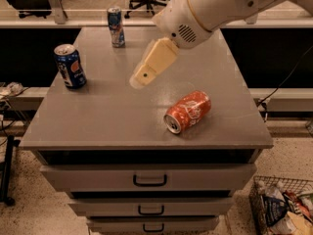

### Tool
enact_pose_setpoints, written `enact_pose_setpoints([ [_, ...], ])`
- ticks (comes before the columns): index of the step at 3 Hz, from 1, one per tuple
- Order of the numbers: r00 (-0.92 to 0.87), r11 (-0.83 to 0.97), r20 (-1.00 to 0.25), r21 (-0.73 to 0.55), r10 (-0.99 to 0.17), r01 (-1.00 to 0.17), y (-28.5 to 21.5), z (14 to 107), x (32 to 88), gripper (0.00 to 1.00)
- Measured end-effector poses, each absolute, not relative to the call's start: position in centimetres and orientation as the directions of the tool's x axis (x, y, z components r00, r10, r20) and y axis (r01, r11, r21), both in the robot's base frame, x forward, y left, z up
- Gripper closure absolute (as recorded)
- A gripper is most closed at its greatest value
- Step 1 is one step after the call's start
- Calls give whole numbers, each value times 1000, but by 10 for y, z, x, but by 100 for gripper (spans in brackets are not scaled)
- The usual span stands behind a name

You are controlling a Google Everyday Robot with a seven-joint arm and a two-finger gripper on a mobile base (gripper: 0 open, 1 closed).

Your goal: Knock pepsi can over

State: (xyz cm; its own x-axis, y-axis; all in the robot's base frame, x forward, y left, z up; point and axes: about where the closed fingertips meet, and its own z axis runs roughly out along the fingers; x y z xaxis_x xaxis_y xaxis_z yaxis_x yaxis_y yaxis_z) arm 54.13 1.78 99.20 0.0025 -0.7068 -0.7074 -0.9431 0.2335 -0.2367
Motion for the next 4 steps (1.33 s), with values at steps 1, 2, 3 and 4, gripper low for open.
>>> enact_pose_setpoints([
  [1, -13, 231, -763, -179, -646, -956, 47, 964, 546, 0],
  [2, -15, 252, -837, -148, -547, -956, 104, 938, 577, 0],
  [3, 5, 298, -887, -160, -461, -941, 148, 930, 617, 0],
  [4, 29, 329, -915, -174, -403, -928, 183, 923, 646, 0],
])
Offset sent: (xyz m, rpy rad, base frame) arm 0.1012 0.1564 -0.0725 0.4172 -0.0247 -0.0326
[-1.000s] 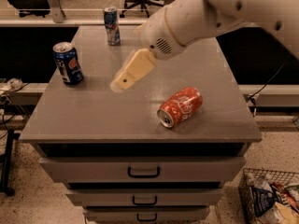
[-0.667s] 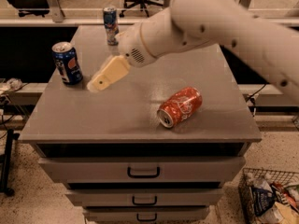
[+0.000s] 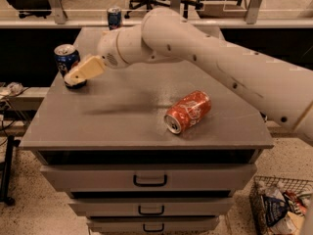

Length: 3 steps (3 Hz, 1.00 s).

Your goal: Knock pepsi can over

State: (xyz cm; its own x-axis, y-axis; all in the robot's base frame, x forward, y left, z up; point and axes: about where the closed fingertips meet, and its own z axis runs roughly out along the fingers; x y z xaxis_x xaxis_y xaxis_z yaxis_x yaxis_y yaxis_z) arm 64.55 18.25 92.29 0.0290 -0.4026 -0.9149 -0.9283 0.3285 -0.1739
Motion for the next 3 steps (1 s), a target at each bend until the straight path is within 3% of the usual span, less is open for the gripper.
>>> enact_pose_setpoints([
  [1, 45, 352, -940, -172, -339, -920, 218, 912, 670, 0],
  [3, -9, 355, -961, -92, -275, -930, 249, 895, 682, 41],
])
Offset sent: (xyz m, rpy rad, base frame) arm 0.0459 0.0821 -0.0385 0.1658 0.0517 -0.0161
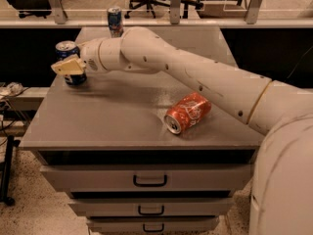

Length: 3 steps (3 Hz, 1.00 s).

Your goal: Knock pepsi can over

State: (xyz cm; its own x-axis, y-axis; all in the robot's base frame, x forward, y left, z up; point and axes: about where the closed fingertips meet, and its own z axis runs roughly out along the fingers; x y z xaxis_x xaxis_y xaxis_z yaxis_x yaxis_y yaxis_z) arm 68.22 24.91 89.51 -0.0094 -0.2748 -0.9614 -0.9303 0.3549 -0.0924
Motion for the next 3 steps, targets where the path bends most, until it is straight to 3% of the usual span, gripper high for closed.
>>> enact_pose_setpoints([
  [1, 7, 367, -957, -118, -291, -923, 231, 909, 689, 64],
  [2, 75, 358, -922, -222, -381, -907, 201, 951, 702, 88],
  [3, 140, 319, -842, -345, -522, -883, 168, 979, 729, 100],
])
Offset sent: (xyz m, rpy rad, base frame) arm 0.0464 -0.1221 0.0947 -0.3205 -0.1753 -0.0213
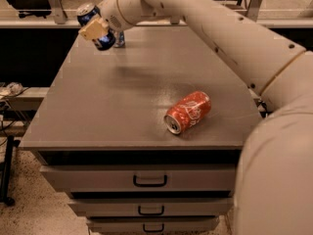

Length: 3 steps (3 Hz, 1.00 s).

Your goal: Knock pepsi can over

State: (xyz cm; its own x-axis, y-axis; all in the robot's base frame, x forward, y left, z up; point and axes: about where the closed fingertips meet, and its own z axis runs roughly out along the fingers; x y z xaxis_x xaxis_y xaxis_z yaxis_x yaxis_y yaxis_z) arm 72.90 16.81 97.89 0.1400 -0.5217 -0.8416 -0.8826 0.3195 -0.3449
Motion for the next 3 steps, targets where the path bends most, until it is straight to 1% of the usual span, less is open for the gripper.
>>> enact_pose_setpoints([
  [1, 180, 228, -721, -430, -670, -874, 145, 976, 745, 100],
  [2, 246, 49, -577, -447, -779, -893, 143, 949, 735, 100],
  [3, 305, -174, -441, -313, -844, -934, 139, 900, 687, 78],
])
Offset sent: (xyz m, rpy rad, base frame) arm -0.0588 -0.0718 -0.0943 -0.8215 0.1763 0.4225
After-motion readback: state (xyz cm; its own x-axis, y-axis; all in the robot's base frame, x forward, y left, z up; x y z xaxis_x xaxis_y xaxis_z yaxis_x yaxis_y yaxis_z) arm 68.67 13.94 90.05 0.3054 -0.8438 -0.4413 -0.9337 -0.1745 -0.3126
